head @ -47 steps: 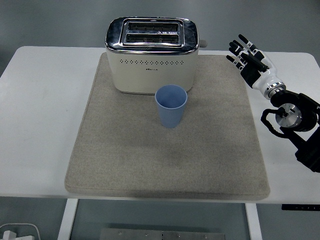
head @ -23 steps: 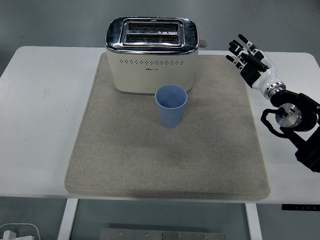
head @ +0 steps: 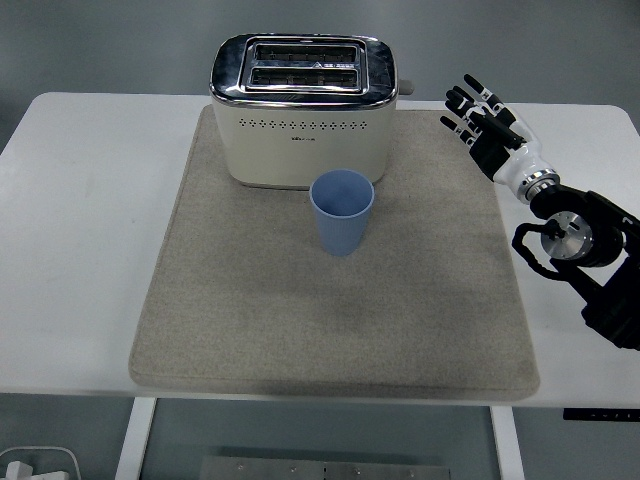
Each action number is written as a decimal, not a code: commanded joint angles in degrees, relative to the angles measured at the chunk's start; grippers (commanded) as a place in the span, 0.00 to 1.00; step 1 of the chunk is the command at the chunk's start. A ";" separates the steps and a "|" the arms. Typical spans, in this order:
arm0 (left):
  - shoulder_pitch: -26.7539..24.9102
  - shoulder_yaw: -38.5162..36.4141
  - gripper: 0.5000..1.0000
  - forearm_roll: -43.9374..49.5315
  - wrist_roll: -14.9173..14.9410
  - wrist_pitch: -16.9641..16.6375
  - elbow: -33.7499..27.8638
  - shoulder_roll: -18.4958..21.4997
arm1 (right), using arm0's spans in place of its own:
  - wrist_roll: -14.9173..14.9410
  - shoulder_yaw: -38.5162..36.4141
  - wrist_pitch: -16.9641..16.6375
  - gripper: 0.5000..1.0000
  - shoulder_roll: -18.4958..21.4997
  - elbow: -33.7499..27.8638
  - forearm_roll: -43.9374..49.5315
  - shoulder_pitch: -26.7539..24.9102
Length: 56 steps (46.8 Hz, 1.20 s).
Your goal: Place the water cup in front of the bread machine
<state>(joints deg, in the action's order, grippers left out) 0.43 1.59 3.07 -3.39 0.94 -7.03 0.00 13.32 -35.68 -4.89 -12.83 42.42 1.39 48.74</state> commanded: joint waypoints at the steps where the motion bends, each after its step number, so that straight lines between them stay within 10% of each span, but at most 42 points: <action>1: 0.01 -0.01 1.00 0.00 0.05 0.03 0.00 0.00 | 0.04 -0.09 0.06 0.86 0.00 -0.23 0.02 0.22; 56: 0.01 -0.01 1.00 0.00 0.05 0.03 0.00 0.00 | 0.57 -0.70 1.91 0.86 0.00 -0.41 0.02 0.04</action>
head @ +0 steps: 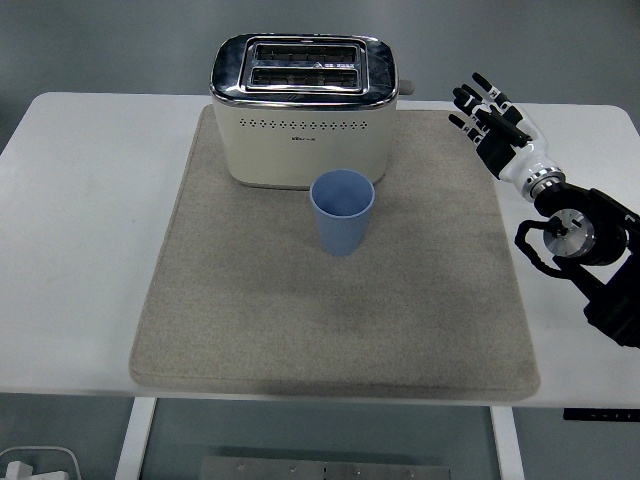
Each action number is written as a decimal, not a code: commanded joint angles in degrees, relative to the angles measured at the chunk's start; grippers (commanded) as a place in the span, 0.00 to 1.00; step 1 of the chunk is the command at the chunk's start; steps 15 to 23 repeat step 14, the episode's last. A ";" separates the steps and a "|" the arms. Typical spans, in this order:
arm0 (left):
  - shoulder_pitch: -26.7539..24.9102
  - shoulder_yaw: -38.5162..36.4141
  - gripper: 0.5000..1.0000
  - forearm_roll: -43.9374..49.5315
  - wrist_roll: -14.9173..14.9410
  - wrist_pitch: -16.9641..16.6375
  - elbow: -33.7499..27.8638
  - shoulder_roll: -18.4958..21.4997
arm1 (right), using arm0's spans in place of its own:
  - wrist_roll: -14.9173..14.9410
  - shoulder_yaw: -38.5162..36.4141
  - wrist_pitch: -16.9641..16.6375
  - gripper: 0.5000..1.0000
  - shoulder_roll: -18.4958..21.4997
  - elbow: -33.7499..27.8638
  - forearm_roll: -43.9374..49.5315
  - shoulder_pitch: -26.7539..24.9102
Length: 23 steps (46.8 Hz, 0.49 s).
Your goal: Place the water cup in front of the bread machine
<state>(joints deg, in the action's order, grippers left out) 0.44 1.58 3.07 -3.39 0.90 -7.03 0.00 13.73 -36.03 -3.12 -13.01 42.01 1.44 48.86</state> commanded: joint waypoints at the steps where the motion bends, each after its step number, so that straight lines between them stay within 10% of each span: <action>1: 0.00 0.00 1.00 0.00 0.05 0.06 0.00 0.00 | 0.16 -0.53 0.14 0.86 0.18 0.00 -0.03 -0.08; 23: 0.00 0.00 1.00 0.00 0.05 0.06 0.00 0.00 | 0.16 -0.71 0.05 0.86 0.18 0.00 -0.12 0.09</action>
